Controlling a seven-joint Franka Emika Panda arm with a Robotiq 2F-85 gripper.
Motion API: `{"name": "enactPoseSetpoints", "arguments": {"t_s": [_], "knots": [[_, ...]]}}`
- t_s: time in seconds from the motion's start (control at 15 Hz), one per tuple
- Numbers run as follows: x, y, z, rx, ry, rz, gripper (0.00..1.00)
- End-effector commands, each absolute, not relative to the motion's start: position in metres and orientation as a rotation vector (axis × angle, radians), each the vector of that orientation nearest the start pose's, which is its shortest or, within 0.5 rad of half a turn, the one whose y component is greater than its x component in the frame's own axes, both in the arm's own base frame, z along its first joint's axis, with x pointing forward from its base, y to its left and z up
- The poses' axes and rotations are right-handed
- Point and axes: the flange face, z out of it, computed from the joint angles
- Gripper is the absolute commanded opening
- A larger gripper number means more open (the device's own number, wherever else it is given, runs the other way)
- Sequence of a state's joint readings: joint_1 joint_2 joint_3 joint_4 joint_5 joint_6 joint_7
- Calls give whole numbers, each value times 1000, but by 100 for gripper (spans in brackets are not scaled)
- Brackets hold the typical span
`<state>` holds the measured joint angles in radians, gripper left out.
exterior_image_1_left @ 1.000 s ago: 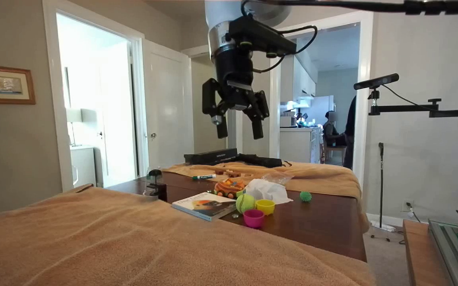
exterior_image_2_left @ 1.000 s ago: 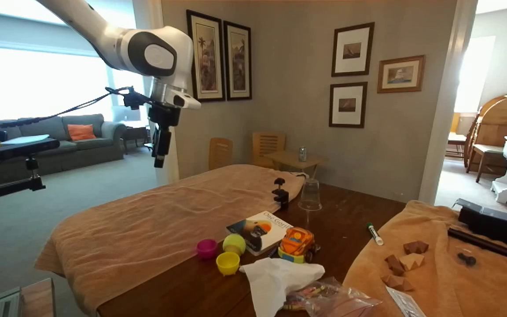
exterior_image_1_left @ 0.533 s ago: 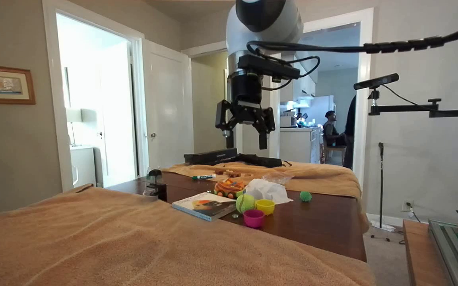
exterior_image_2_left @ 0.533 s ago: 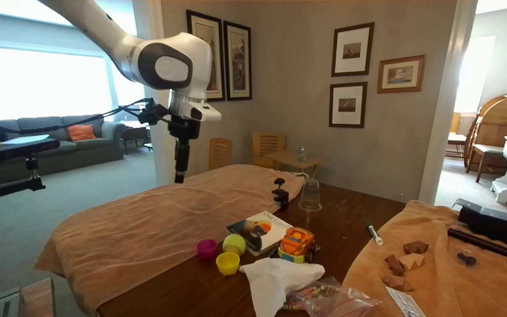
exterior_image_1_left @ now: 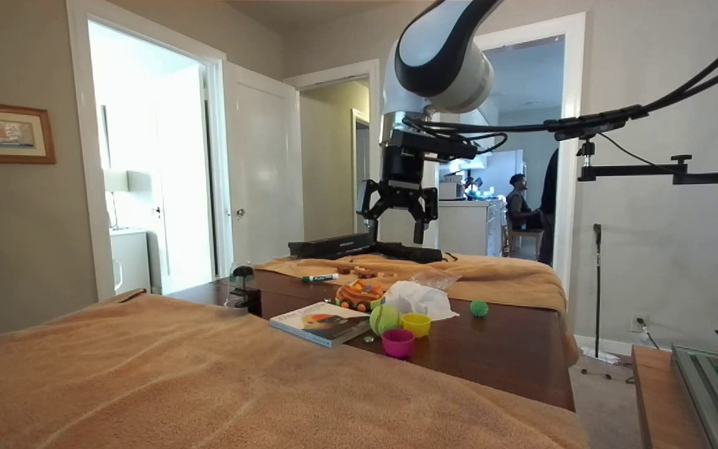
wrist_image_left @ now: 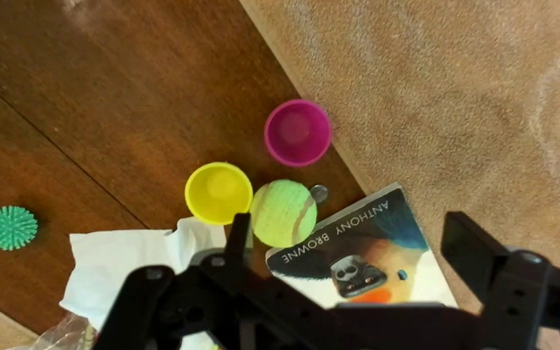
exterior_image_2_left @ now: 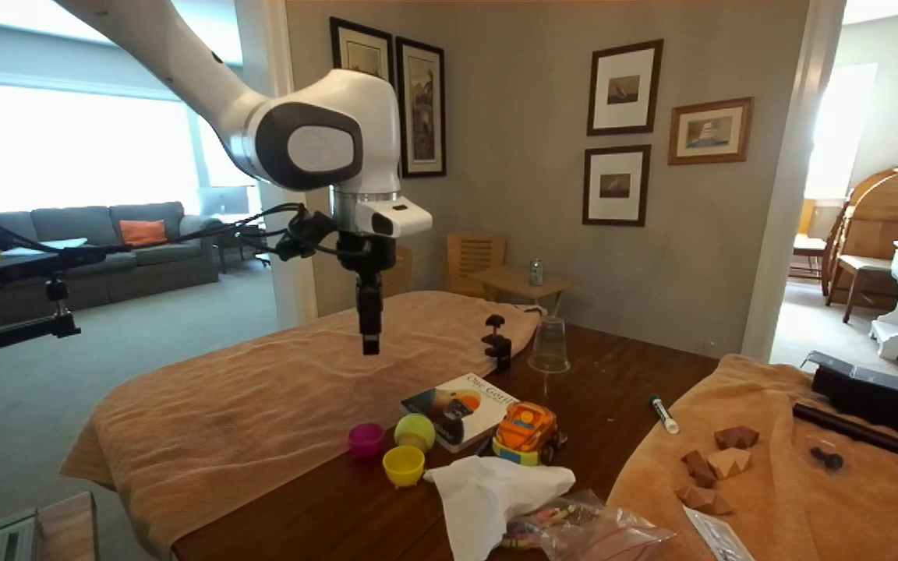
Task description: Move the tennis ball to the right side of the toy car
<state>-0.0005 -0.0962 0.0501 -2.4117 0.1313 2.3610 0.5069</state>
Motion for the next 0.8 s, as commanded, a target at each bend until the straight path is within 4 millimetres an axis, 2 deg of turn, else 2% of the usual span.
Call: {"name": "enactPoseSetpoints", "arguments": {"t_s": [0.0,0.27,0.33,0.47,0.73], "knots": [[485,10,333,-2963,856,-109,100],[490,-8,303,-2948,895,-56,100],[486,-2,316,-2949,875,-65,100],[486,-6,304,-2951,892,-34,100],[489,-10,295,-2948,899,-30,100]]}}
